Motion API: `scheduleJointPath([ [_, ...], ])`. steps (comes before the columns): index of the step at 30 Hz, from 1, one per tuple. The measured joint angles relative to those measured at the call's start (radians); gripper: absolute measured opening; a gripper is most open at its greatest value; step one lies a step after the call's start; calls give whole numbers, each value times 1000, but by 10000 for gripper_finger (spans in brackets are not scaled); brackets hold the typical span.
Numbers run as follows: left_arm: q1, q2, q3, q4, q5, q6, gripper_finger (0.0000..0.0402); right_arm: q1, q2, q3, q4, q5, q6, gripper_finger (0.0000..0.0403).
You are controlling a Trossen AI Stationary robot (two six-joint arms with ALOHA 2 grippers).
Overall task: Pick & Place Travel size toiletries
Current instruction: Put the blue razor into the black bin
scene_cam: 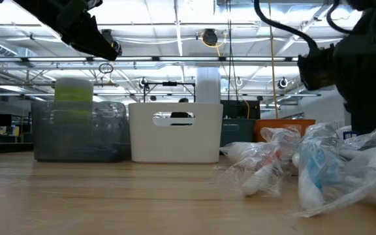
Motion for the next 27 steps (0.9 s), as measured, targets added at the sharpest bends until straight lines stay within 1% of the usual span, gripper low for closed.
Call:
scheduleJointPath([
  [5,0,0,0,0,1,0,173,-16,16,-55,117,4,0,123],
  [14,1,0,0,1,5,-5,173,-43,18,-78,120,6,-17,119],
  [17,1,0,0,1,5,-13,173,-46,18,-78,117,6,-31,103],
  [24,1,0,0,1,6,-21,173,-46,19,-79,114,3,-57,40],
  [27,1,0,0,1,6,-22,173,-46,13,-80,113,0,-70,22],
])
